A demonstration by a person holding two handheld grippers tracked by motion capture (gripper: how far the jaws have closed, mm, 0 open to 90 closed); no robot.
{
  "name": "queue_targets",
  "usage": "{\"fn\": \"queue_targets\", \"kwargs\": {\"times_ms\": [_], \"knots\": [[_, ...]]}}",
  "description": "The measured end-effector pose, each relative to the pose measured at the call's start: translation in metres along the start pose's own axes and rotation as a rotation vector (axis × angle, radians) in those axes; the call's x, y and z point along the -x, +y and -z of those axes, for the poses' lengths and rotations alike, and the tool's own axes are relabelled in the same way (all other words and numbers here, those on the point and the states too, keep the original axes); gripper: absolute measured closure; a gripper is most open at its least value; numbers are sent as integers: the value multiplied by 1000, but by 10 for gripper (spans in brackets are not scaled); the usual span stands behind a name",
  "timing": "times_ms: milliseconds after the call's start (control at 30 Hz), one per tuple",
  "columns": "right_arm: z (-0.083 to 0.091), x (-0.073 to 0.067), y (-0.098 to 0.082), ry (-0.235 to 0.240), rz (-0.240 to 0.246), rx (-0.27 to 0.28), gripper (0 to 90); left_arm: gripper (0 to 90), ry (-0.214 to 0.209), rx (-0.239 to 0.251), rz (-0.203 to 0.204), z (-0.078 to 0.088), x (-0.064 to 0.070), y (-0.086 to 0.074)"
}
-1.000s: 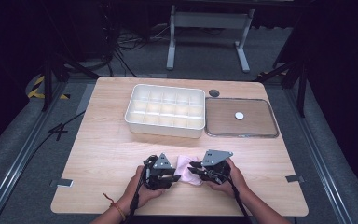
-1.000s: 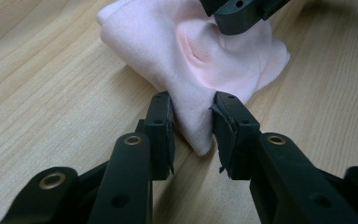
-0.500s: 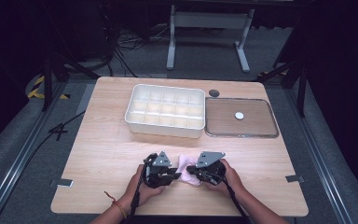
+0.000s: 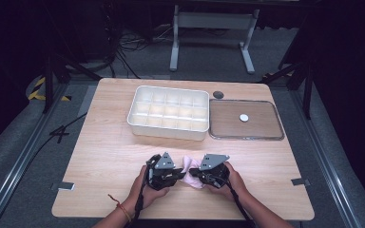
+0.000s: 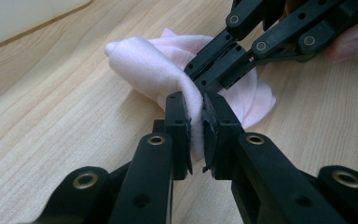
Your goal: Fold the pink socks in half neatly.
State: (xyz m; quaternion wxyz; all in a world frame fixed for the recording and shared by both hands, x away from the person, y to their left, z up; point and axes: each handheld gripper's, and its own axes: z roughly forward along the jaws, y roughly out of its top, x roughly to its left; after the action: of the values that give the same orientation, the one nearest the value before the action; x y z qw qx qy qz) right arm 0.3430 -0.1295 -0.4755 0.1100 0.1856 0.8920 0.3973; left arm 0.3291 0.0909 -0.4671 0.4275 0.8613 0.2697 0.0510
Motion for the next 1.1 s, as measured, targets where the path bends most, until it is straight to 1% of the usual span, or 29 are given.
{"fn": "queue_targets", "kwargs": {"times_ms": [67,100,133,167,233,300,367,467,567,733,900,933,1000,1033,1100], "knots": [[1,0,1,-4,4,4,845,812,6,2,3,1,0,0],[2,0,2,-6,3,8,837,812,6,13,8,2,0,1],[2,0,2,-6,3,8,837,814,6,13,8,2,0,1],[9,1,4,-15,11,21,832,814,8,15,4,5,-1,2],[14,0,4,-23,13,21,832,815,12,22,7,6,-1,2],[16,1,3,-26,15,21,830,815,11,26,7,7,-2,2],[19,1,0,-16,13,-5,823,816,11,19,6,7,-1,2],[16,1,-4,-29,15,-45,825,818,13,16,-5,7,0,3],[14,1,-5,-19,12,-53,834,817,18,14,-21,7,1,4],[12,1,-5,-13,7,-51,840,814,14,23,-17,8,2,5],[11,1,-4,-20,18,-52,843,812,22,14,-60,8,7,8],[11,0,-4,-27,23,-53,843,812,28,12,-73,8,8,8],[10,0,-3,-33,18,-50,845,810,41,2,-87,7,11,9],[9,1,-3,-35,22,-47,846,809,45,0,-100,6,11,9],[7,1,-1,-40,17,-45,846,804,64,-18,-128,4,15,10]]}}
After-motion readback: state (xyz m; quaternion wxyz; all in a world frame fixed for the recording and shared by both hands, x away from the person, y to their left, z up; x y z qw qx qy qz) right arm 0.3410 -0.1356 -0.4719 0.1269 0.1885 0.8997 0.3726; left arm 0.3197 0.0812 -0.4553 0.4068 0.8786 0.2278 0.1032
